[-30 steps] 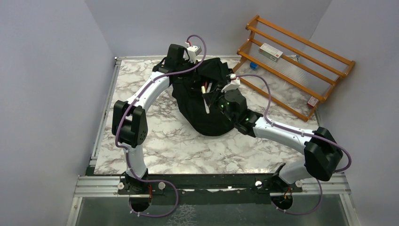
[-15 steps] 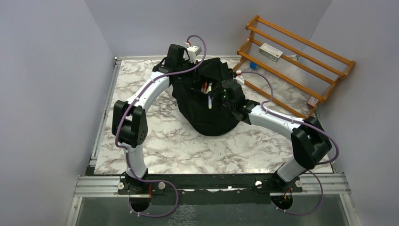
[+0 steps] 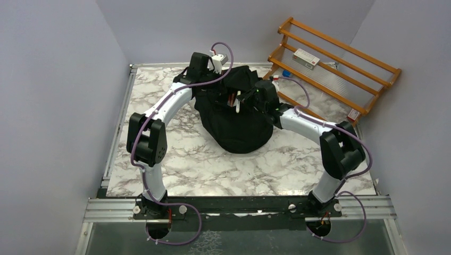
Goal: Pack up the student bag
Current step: Place the stationery in the student bag.
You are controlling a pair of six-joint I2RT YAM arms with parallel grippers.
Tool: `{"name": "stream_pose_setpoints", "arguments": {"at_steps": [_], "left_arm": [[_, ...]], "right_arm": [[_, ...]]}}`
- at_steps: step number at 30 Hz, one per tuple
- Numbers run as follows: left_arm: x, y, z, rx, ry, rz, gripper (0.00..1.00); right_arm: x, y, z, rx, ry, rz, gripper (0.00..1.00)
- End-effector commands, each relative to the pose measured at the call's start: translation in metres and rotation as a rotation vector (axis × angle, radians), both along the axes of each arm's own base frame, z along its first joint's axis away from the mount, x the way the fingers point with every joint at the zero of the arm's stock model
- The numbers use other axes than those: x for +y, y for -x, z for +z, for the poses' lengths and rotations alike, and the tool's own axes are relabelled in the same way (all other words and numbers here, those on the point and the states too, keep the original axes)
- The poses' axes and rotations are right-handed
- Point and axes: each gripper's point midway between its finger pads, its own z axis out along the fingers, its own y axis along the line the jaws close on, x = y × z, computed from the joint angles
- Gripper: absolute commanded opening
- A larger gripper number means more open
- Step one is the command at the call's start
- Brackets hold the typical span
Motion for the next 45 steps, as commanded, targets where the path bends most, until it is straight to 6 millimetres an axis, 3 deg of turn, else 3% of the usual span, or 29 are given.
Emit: {"name": "stream_pose_setpoints", "arguments": {"at_steps": [1, 11, 20, 28, 29, 32, 34, 38, 45], "left_arm": [[-0.012, 0.009, 0.018, -0.033, 0.043, -0.036, 0.00], [-0.026, 0.018, 0.018, -0.026, 0.070, -0.067, 0.00], [-0.029, 0.019, 0.025, -0.023, 0.095, -0.066, 0.00], [-0.031, 0.023, 0.025, -0.018, 0.099, -0.079, 0.00], [-0.031, 0.023, 0.025, -0.019, 0.100, -0.078, 0.00], [-0.030, 0.023, 0.024, -0.020, 0.096, -0.078, 0.00], [-0.031, 0.023, 0.023, -0.018, 0.096, -0.079, 0.00], [-0.032, 0.021, 0.023, -0.013, 0.100, -0.079, 0.00], [-0.032, 0.020, 0.022, -0.018, 0.095, -0.078, 0.00]], "right_arm": [[0.002, -0.014, -0.002, 0.064, -0.108, -0.018, 0.01], [0.008, -0.047, -0.002, 0.079, -0.191, -0.109, 0.01], [-0.002, -0.078, -0.025, 0.073, -0.184, -0.263, 0.01], [0.000, -0.102, -0.017, -0.029, -0.164, -0.280, 0.01], [0.001, -0.103, -0.014, -0.046, -0.160, -0.270, 0.04], [0.002, -0.100, -0.008, -0.081, -0.140, -0.242, 0.28], [0.000, -0.097, -0.005, -0.097, -0.127, -0.233, 0.36], [-0.004, -0.091, 0.000, -0.122, -0.104, -0.221, 0.42], [-0.009, -0.067, 0.023, -0.197, -0.060, -0.130, 0.42]]}}
